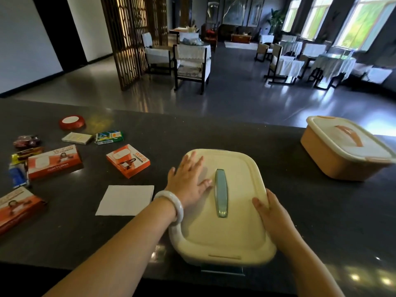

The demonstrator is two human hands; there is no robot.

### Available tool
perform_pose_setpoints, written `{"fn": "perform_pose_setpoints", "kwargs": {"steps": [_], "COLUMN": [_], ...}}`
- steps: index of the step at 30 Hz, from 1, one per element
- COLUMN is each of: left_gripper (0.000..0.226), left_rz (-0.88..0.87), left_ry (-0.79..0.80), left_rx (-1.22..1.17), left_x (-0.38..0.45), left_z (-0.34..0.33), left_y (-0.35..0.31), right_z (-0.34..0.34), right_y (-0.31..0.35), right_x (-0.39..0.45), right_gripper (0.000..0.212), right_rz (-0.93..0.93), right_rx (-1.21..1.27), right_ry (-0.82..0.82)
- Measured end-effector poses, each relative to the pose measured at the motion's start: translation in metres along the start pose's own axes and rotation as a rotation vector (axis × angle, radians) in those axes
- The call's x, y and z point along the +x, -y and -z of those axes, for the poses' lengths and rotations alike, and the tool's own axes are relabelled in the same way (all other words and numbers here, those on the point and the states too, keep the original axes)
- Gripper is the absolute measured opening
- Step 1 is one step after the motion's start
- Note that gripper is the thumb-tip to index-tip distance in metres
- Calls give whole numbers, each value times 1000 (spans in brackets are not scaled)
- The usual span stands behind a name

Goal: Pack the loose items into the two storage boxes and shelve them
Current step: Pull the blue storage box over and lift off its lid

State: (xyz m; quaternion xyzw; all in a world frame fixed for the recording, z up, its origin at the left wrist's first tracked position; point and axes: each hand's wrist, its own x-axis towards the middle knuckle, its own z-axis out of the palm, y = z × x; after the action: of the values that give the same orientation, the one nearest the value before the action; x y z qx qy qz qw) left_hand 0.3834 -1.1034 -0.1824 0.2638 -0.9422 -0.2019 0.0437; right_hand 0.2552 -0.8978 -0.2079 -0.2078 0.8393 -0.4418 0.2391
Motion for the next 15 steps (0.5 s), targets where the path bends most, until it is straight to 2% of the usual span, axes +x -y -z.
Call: {"fn": "perform_pose_setpoints", "kwargs": {"steps": [3,6,11,15], "left_gripper": [75,75,77,78], "left_rz": [162,313,334,377], "left_ry": [-111,-37,43,1], "left_rx": [-272,-433,-714,-808], "left_x": [-23,-46,-62,-63], "left_z": [2,-4,-15,-14], "left_y": [12,20,18,12], "right_z": [1,0,-9,-10], "right_y": [0,2,5,8], "right_x": [-6,-13,-25,-26], "right_gripper": [62,61,57,49], "right_rz": [-33,-45,-55,-37], "right_rx": [0,-1,20,45], "right_ry": [-3,-12,-39,-76]}}
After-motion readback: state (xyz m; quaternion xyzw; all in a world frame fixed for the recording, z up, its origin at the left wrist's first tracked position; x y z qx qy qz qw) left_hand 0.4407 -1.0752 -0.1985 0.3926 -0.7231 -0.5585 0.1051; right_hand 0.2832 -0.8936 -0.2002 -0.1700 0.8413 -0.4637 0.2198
